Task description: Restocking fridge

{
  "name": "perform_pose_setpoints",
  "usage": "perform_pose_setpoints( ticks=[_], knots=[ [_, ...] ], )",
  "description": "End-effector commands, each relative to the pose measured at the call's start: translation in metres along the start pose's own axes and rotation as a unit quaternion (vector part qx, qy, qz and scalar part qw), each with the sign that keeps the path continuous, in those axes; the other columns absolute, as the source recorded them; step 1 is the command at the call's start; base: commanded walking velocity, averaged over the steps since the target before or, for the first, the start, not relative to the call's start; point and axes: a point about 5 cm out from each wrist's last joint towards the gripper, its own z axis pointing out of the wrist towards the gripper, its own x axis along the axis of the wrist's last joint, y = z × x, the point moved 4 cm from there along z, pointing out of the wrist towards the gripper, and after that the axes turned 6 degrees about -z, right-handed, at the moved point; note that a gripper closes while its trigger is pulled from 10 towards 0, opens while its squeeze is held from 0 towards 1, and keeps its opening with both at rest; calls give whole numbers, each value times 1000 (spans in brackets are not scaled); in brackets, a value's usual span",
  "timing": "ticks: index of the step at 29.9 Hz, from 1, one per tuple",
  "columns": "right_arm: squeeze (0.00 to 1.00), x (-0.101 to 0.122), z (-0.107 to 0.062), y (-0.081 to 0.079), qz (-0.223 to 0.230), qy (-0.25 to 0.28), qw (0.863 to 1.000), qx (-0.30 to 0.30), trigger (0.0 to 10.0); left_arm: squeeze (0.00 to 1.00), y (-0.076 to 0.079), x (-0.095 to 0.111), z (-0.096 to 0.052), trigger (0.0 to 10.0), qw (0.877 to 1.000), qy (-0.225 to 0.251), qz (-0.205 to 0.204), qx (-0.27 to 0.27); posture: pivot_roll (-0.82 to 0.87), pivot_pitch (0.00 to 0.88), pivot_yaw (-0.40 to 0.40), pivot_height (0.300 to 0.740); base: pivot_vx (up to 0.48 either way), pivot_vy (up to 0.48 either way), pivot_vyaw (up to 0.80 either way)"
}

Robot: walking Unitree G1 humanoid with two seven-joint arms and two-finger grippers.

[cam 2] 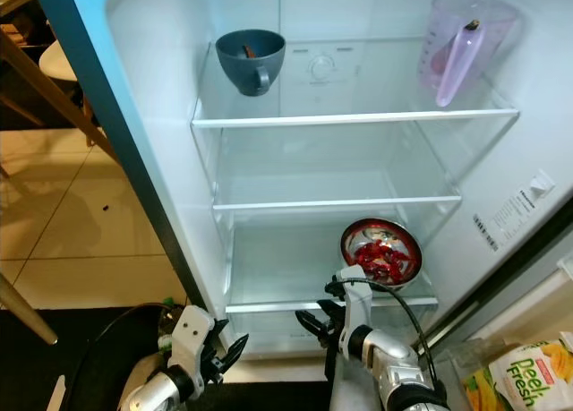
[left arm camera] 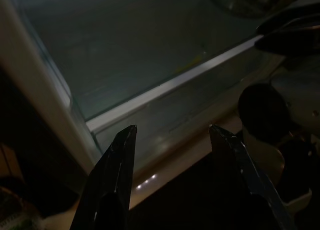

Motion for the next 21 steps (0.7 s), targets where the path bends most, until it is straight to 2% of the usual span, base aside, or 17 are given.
perform_pose_setpoints(
  ticks=[1, 4, 9, 13, 21],
  knots=[
    [0, -11, 0, -5, 11, -13, 1000, 0, 10000, 0, -5, -8, -7, 10000, 1000, -14, -1, 7, 13, 109, 45, 462, 0, 0, 0],
    [0, -18, 1, -6, 9, -30, 999, -13, 10000, 0, -4, -16, -9, 10000, 999, -32, 2, 4, 12, 105, 44, 476, 0, 0, 0],
    [0, -25, 0, -5, 8, -45, 998, -32, 10000, 0, -3, -25, -12, 10000, 999, -53, -1, 0, 10, 101, 43, 476, 0, 0, 0],
    [0, -46, -4, -12, 15, -82, 996, -34, 10000, 0, -3, -33, -16, 10000, 998, -69, -7, 1, 8, 96, 42, 476, 0, 0, 0],
    [0, -52, -3, -19, 23, -89, 995, -25, 10000, 0, -7, -34, -17, 10000, 997, -70, -10, 11, 8, 91, 39, 476, 0, 0, 0]
  ],
)
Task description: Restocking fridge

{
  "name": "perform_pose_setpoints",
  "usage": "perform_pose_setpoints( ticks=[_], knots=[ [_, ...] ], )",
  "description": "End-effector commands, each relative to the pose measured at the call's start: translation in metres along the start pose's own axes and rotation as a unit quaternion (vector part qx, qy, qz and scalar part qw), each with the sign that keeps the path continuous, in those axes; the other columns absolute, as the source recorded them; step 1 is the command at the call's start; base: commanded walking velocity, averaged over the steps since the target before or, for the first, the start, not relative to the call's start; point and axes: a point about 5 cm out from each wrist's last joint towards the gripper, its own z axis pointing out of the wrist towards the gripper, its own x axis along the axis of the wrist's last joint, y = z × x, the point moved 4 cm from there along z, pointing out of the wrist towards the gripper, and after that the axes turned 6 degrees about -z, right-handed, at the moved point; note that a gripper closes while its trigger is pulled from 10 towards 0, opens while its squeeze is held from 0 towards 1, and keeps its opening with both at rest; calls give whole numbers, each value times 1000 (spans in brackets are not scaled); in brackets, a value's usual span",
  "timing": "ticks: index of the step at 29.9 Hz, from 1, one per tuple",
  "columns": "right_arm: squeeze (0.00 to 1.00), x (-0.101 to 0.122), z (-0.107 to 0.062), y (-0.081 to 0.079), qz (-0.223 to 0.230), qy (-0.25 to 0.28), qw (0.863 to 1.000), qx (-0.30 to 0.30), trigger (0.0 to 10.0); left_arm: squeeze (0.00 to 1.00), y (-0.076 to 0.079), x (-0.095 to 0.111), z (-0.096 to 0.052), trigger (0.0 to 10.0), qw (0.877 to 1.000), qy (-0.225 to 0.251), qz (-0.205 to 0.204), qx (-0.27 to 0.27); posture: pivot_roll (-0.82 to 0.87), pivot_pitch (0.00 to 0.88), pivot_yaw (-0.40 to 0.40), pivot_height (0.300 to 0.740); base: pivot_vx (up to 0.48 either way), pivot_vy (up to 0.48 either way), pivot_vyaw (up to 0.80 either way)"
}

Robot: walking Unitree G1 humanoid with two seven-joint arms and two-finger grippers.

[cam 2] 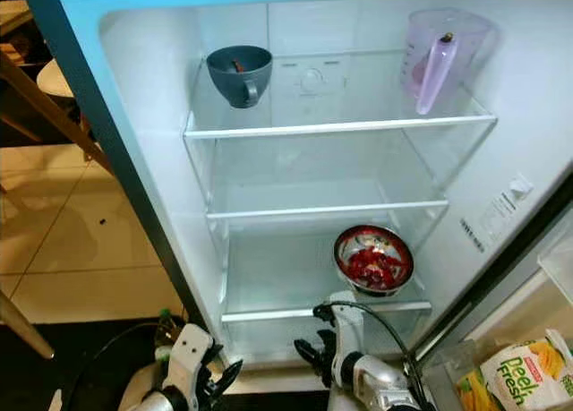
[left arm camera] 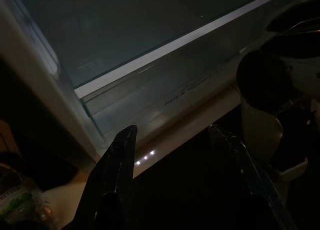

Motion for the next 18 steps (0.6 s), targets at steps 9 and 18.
perform_pose_setpoints(
  ticks=[9, 18],
  knots=[
    [0, -14, 0, -9, 5, -25, 1000, 8, 10000, 0, -5, -2, -3, 10000, 1000, -3, 4, 9, 6, 87, 37, 476, 0, 0, 0],
    [0, -12, 2, -10, 7, -21, 1000, 10, 10000, 0, -7, 1, -2, 10000, 1000, 1, 6, 10, 10, 86, 37, 476, 0, 0, 0]
  ],
)
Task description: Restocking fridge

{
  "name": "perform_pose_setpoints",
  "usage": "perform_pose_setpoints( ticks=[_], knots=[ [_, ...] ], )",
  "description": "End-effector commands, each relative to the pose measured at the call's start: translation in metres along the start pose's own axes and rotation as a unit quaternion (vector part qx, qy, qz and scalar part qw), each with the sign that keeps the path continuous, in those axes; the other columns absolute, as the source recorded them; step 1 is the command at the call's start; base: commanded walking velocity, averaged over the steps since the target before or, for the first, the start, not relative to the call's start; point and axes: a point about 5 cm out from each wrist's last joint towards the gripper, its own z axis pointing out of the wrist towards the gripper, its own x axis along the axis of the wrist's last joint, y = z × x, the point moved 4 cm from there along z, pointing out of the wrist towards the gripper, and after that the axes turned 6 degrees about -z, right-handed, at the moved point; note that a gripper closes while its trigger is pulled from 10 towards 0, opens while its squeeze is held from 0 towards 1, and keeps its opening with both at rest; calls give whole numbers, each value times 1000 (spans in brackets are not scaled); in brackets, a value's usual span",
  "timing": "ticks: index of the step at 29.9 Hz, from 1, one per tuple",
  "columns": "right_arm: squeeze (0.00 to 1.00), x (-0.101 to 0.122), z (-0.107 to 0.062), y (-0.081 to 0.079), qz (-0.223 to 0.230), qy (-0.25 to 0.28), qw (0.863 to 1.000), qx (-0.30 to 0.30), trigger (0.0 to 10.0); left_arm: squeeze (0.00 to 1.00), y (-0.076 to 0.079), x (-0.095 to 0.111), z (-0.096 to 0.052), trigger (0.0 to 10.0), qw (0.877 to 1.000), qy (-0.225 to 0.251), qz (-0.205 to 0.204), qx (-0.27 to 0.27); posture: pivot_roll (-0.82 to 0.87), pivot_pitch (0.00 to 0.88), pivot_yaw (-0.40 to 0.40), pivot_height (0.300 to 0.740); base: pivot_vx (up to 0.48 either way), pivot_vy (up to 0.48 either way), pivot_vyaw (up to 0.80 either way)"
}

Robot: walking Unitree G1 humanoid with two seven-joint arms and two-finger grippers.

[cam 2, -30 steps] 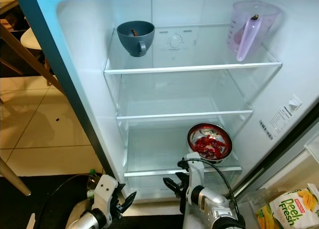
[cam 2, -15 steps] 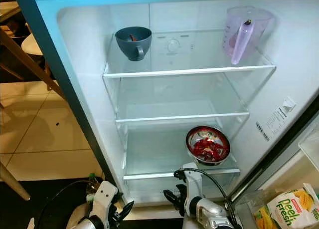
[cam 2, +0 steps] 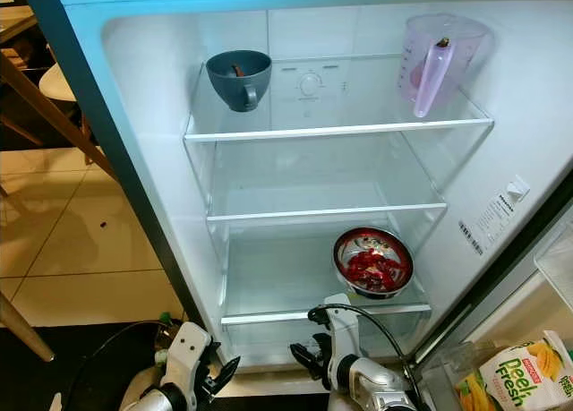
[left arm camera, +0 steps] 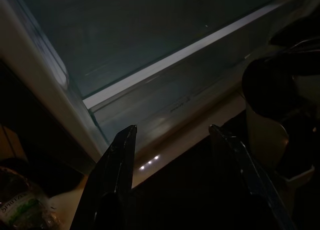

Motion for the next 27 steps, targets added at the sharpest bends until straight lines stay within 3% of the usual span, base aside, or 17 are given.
perform_pose_setpoints(
  ticks=[1, 11, 27],
  knots=[
    [0, -9, -1, -4, 11, -14, 1000, 2, 10000, 0, -3, -5, -4, 10000, 1000, -10, 1, 4, 10, 86, 37, 476, 0, 0, 0],
    [0, -8, 0, -6, 16, -11, 1000, 12, 10000, 0, -3, -4, -3, 10000, 1000, -9, 3, 3, 9, 83, 37, 476, 0, 0, 0],
    [0, -8, 0, -12, 27, -4, 999, 43, 10000, 0, -4, -5, -3, 10000, 1000, -14, 3, 3, 8, 70, 38, 531, 0, 0, 0]
  ],
)
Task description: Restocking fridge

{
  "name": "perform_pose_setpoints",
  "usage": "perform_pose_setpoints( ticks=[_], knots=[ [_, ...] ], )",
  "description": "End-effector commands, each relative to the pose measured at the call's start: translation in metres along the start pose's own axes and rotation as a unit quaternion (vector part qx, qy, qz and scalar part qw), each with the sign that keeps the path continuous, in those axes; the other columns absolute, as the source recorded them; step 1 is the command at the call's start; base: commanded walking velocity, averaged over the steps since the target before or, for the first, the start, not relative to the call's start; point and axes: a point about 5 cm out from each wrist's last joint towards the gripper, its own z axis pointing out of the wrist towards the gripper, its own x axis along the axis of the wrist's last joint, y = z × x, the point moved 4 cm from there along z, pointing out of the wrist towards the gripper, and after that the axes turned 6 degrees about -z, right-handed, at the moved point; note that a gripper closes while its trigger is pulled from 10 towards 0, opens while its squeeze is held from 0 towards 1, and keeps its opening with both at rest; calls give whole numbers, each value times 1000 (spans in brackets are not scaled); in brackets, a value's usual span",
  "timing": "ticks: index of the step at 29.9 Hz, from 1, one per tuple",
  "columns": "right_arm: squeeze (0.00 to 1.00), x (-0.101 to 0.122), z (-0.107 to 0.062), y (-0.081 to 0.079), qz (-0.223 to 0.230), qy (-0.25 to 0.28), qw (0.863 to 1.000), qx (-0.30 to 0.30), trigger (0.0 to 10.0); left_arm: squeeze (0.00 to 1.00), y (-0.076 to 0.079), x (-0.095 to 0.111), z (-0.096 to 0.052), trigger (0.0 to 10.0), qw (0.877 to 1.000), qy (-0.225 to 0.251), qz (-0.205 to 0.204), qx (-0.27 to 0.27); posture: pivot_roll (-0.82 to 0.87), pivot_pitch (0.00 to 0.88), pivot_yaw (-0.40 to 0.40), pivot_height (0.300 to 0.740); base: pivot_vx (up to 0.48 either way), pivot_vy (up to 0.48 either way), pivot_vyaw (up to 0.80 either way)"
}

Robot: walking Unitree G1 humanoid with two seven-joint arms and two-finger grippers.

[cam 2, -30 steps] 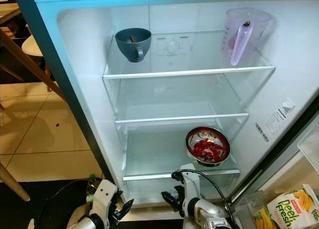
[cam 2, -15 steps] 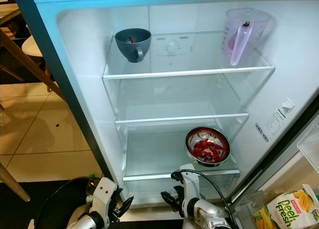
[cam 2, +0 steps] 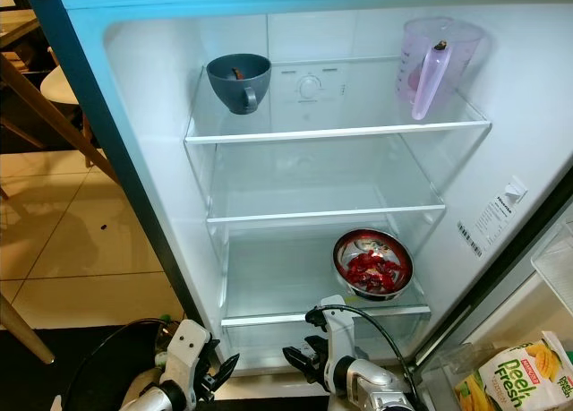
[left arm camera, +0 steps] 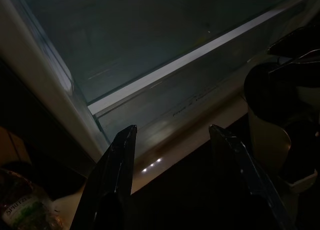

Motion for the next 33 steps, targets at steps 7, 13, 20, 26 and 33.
perform_pose_setpoints(
  ticks=[7, 13, 20, 26, 33],
  knots=[
    [0, -9, -1, -5, 23, -7, 1000, 8, 10000, 0, -2, -7, -4, 10000, 1000, -16, 5, -1, 8, 70, 38, 546, 0, 0, 0],
    [0, -8, 0, -6, 25, -5, 1000, 12, 10000, 0, -1, -7, -4, 10000, 1000, -17, 7, -5, 8, 70, 38, 556, 0, 0, 0],
    [0, -7, 0, -6, 27, -1, 1000, 15, 10000, 0, 0, -8, -4, 10000, 1000, -20, 7, -9, 7, 69, 42, 586, 0, 0, 0],
    [0, -7, 0, -6, 28, 0, 1000, 15, 10000, 0, 0, -9, -4, 10000, 1000, -23, 6, -9, 7, 69, 42, 611, 0, 0, 0],
    [0, -6, 0, -2, 23, -2, 1000, -2, 10000, 0, 0, -10, -4, 10000, 1000, -24, 6, -10, 7, 69, 42, 631, 0, 0, 0]
  ],
)
